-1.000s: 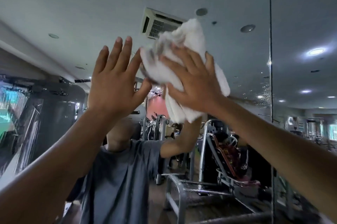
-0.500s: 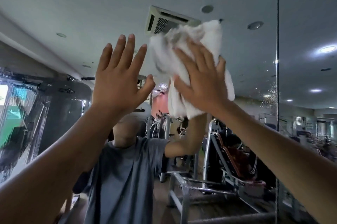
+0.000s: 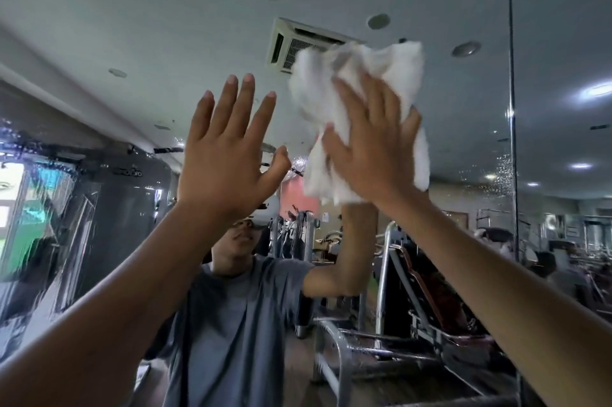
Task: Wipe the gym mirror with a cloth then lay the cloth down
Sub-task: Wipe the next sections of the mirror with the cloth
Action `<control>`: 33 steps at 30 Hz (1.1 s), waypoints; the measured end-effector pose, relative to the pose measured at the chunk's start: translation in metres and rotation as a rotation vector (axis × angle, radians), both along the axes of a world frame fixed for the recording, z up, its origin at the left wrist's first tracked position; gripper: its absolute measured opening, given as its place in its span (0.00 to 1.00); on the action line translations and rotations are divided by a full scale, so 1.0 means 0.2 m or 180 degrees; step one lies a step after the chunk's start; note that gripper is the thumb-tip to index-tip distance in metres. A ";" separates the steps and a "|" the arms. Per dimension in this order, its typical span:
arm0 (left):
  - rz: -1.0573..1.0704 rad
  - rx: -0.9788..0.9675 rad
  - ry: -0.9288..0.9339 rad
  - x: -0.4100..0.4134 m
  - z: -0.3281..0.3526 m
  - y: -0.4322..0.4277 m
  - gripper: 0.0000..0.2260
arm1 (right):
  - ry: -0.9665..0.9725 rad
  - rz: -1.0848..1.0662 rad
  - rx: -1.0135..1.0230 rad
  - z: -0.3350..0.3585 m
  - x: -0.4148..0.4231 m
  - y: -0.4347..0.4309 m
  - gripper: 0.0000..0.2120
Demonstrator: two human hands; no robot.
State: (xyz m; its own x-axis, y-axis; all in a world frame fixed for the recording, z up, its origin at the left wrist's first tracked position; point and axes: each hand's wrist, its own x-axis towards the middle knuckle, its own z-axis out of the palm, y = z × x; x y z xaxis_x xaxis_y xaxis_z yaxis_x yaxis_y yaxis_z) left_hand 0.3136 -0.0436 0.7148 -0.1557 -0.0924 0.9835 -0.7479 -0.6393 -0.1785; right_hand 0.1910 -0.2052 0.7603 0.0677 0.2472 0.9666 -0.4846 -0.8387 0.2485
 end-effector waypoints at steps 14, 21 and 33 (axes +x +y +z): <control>-0.0036 -0.0056 -0.0079 0.01 0.00 -0.01 0.31 | -0.0371 -0.0068 0.0560 0.03 -0.05 -0.09 0.33; 0.0019 0.0031 0.0082 0.00 -0.01 0.00 0.33 | 0.1303 -0.0191 -0.1203 -0.15 -0.24 -0.29 0.31; 0.0104 -0.0082 -0.0011 0.00 -0.12 0.00 0.30 | 0.0600 -0.0065 -0.0435 -0.14 -0.13 -0.17 0.32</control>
State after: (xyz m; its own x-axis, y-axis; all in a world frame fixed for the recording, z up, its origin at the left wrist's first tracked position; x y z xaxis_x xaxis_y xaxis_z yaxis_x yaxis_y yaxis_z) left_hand 0.3142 -0.0443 0.6909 -0.1564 -0.0721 0.9851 -0.7259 -0.6679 -0.1641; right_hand 0.1646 -0.2396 0.7330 0.2504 0.3717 0.8940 -0.4355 -0.7814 0.4469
